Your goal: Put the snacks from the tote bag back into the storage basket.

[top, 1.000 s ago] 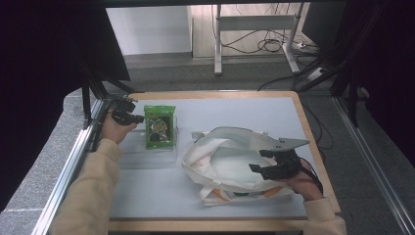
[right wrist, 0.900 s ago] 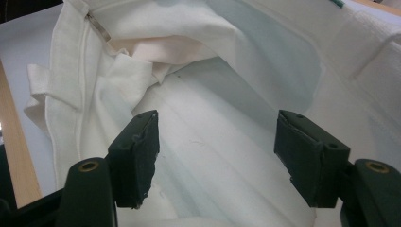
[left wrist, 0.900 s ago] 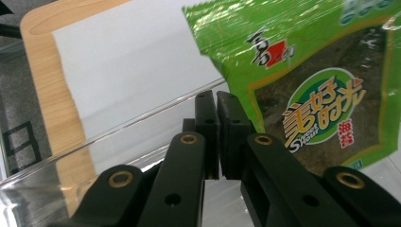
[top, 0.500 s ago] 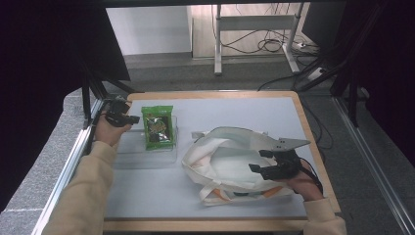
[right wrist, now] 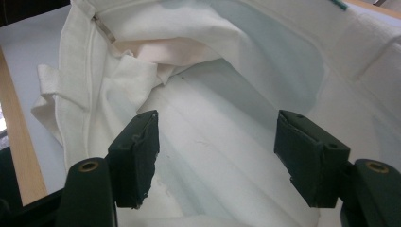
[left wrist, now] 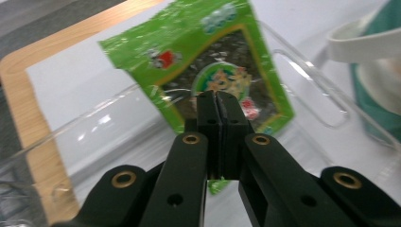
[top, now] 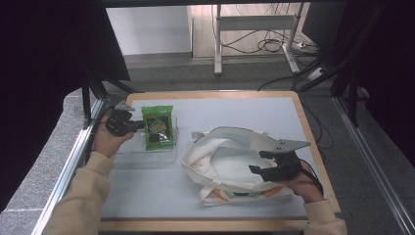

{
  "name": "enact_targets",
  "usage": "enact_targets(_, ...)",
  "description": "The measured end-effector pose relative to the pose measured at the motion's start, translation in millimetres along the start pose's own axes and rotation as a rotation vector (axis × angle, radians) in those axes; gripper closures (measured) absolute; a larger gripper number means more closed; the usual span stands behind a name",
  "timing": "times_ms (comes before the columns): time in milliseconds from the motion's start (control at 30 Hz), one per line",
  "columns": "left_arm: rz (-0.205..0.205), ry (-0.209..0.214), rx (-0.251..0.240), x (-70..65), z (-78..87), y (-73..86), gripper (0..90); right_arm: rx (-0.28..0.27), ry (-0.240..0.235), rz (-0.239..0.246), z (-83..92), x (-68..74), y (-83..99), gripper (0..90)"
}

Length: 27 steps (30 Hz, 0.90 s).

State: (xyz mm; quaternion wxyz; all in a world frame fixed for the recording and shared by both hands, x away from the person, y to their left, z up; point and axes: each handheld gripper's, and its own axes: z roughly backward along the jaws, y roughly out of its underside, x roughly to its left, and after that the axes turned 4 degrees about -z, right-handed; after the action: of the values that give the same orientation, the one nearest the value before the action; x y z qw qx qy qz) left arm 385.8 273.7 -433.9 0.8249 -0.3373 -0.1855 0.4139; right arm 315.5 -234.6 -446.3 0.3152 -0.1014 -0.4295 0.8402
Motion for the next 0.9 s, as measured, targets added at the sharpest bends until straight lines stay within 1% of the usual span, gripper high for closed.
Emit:
enact_targets(133,0.001,0.041,-0.037,-10.4,6.8,4.7,89.3,-0.009,0.005,-0.001,2.2,0.4,-1.3,31.9)
enact_targets(233,-0.01,0.049,-0.074,-21.2,13.4,8.8,88.9,-0.008,0.005,0.005,2.2,1.7,-2.1,31.9)
enact_targets(267,-0.014,0.058,-0.086,-24.9,15.4,10.1,88.8,-0.009,0.005,0.006,2.3,1.9,-2.2,31.8)
enact_targets(300,-0.011,0.069,-0.097,-29.5,16.9,11.5,88.6,-0.009,0.006,0.005,2.4,2.2,-2.2,31.8)
enact_targets(367,-0.018,0.086,-0.109,-39.3,19.1,14.1,87.7,-0.009,0.007,0.005,2.8,2.5,-2.1,31.9)
enact_targets(433,-0.022,0.111,-0.118,-49.2,20.4,16.8,84.8,-0.012,0.006,0.005,3.5,3.2,-2.4,31.8)
enact_targets(467,-0.029,0.125,-0.123,-54.2,20.6,18.0,84.8,-0.012,0.006,0.005,3.5,3.2,-2.4,31.8)
enact_targets(533,-0.042,0.154,-0.121,-64.7,20.0,20.2,79.5,-0.012,0.007,0.005,4.0,3.4,-2.7,31.9)
enact_targets(633,-0.073,0.193,-0.116,-80.5,17.4,23.2,70.6,-0.013,0.008,0.006,4.3,3.7,-2.9,31.9)
enact_targets(733,-0.108,0.218,-0.106,-94.9,13.9,25.5,60.9,-0.015,0.007,0.005,4.7,3.4,-2.9,31.9)
enact_targets(800,-0.109,0.227,-0.101,-101.3,11.2,26.5,53.7,-0.015,0.009,0.004,5.0,2.9,-2.7,31.9)
enact_targets(900,-0.121,0.236,-0.089,-105.9,7.5,26.8,49.7,-0.016,0.008,0.003,5.4,2.7,-2.6,31.8)
